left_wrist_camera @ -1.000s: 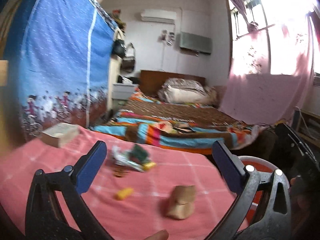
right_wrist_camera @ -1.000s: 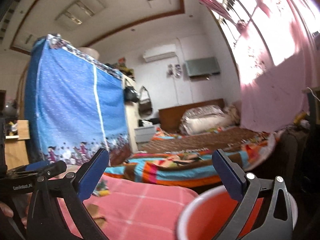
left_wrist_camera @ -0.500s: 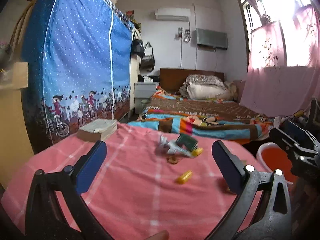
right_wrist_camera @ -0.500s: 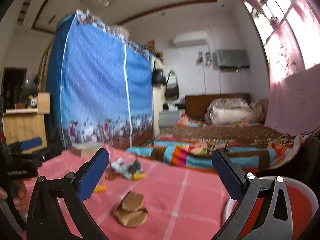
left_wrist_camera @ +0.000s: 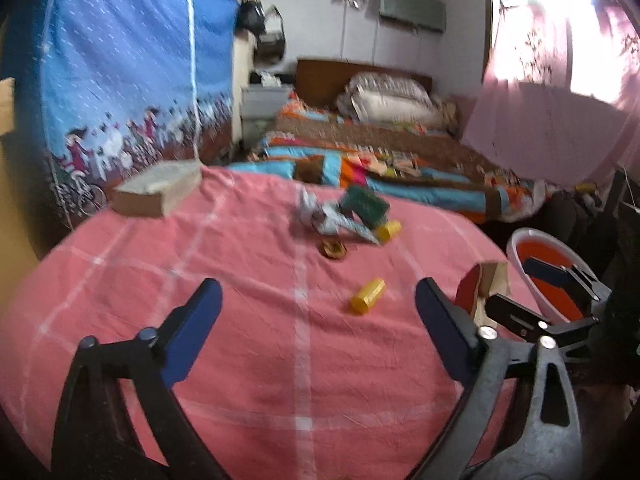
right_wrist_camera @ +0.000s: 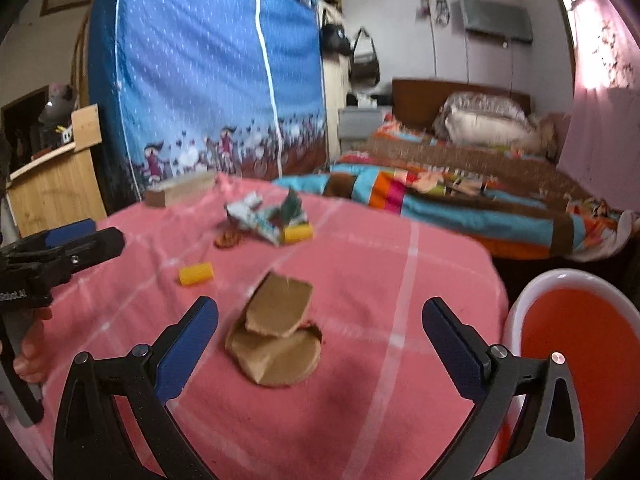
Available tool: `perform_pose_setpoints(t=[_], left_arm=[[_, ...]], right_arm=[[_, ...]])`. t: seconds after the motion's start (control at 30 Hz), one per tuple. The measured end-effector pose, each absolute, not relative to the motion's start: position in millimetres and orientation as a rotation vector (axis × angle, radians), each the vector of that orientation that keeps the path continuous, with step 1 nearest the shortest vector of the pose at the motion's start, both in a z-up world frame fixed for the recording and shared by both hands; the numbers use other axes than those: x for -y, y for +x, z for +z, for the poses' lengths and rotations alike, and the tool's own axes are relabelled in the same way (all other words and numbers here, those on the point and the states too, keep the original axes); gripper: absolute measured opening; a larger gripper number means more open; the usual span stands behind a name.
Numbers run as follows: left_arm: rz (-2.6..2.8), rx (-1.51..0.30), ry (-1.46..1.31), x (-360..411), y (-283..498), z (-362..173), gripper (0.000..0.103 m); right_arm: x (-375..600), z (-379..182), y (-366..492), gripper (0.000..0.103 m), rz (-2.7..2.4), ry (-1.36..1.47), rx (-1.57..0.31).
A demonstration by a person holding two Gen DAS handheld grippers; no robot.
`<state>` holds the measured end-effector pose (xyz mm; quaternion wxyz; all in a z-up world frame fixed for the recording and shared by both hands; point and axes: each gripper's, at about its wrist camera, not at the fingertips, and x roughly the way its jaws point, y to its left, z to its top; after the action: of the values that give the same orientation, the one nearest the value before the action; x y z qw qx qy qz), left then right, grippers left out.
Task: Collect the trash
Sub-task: 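Grasp the yellow cap with the left tool while the right tool grasps the brown paper cup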
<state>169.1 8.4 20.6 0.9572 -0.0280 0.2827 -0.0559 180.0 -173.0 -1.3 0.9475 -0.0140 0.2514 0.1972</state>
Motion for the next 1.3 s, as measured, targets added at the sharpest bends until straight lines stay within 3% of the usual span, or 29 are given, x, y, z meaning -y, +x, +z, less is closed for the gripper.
perform_pose_setpoints(t=[0.1,0.2,0.33,0.4,0.6,0.77,0.87,1.07,1.3], left_arm=[[-0.163,-0.66,-0.069,-6,181,11,0.074],[-0.211,-0.724,-0.1,-8,190,4,0.061],[-0.248,-0.776,-0.122,-6,196,-3,0.051],[-0.269,-0.798,-0.127,-3,200,-4,0.045],[-0.291,-0.823,-0.121,5,213,-2,0.038],[-0.291,-0.846,-0.076,15,219,-2,0.026],[-0.279,-0.847,-0.057,17,221,-3,0.025],[-0.264,-0.838,-0.074,14,217,-2,0.021],[-0.236,-0.819,-0.106,16,213,-1,0.02]], right_arm=[[167,-7,184,0.084,0.428,-0.028,-0.559],[163,-12,188,0.081,0.446,-0.033,-0.595],[159,-15,194,0.074,0.488,-0.007,-0.632],[158,-16,199,0.058,0.507,0.005,-0.652],[157,-17,205,0.035,0.526,0.025,-0.671],[161,-17,207,0.035,0.527,0.053,-0.676],[164,-16,209,0.037,0.524,0.071,-0.691],[174,-14,204,0.062,0.479,0.052,-0.68],[176,-14,218,0.062,0.47,0.086,-0.686]])
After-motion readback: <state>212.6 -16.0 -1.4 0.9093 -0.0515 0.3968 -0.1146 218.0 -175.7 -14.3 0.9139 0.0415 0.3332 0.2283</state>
